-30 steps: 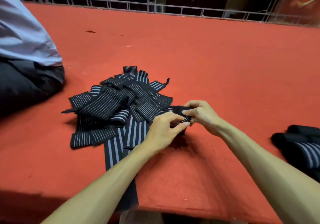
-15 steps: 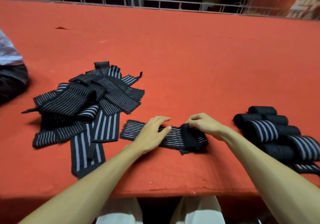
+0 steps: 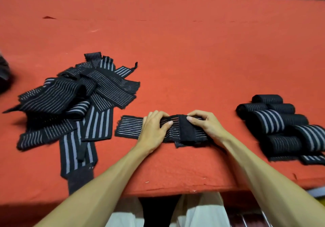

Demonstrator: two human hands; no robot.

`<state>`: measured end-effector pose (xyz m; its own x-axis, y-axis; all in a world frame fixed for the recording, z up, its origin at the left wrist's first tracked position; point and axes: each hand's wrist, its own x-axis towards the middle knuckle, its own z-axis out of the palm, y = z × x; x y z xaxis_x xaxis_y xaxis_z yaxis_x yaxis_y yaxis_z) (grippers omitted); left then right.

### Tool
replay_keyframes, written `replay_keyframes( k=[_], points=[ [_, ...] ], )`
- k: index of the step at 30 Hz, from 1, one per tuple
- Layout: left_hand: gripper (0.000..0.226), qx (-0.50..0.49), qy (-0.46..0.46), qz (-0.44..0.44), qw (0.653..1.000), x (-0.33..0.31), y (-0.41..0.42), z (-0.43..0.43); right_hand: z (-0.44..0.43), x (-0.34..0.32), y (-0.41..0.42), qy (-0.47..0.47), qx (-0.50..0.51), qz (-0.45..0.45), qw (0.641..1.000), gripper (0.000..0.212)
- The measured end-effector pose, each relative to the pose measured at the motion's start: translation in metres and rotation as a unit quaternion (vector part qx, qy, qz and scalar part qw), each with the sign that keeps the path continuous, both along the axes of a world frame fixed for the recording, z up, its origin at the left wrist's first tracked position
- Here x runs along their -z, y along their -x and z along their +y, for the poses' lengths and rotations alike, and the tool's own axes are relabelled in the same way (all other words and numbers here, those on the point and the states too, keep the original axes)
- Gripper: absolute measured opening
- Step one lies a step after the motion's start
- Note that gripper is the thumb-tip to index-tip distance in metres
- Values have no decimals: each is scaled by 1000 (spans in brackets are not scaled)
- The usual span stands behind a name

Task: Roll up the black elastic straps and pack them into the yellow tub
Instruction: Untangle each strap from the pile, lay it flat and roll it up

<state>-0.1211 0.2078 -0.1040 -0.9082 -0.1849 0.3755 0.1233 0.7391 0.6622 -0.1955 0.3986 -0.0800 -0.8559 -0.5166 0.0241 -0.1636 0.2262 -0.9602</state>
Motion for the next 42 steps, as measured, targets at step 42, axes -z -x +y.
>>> replay_keyframes(
  k=[42],
  points=[
    [21, 34, -75, -81, 993, -15, -43, -35, -26, -25, -47, -239, -21, 272, 932, 24]
  ],
)
